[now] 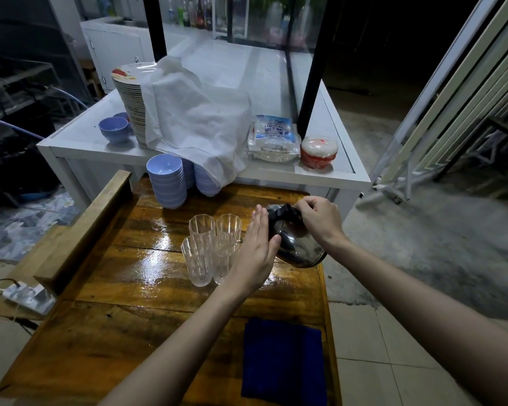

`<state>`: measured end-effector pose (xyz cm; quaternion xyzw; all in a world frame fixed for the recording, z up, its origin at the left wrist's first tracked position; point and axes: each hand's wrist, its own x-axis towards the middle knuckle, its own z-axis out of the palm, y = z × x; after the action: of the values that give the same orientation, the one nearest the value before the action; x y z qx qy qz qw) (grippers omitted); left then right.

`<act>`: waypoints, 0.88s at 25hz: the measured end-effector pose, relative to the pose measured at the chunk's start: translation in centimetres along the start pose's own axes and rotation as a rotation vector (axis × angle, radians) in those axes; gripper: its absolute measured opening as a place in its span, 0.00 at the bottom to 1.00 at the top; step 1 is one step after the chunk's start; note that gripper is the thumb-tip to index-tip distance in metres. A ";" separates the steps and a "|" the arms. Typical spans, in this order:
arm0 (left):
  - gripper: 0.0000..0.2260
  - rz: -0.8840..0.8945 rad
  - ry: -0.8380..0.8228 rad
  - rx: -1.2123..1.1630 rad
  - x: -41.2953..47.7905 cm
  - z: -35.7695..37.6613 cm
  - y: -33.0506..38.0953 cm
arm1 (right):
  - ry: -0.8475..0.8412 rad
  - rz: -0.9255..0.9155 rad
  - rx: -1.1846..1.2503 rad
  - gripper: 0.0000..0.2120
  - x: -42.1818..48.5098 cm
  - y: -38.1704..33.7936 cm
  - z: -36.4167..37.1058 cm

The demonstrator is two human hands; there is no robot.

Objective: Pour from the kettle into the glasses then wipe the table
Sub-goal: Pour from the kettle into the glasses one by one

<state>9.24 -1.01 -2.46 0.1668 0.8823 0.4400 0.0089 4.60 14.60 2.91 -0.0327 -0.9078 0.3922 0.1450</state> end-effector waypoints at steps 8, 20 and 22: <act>0.28 -0.014 0.043 -0.039 0.0 0.1 -0.3 | -0.018 -0.054 -0.036 0.16 0.3 -1.0 -0.1; 0.28 0.015 0.061 0.003 0.1 0.1 0.1 | -0.030 -0.061 -0.031 0.17 1.2 -0.9 -0.6; 0.28 0.016 0.057 0.000 0.1 0.0 0.1 | -0.038 -0.047 -0.013 0.17 1.2 -0.7 -0.5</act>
<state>9.17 -0.89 -2.40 0.1611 0.8809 0.4445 -0.0199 3.62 14.66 4.08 -0.0049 -0.9135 0.3833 0.1366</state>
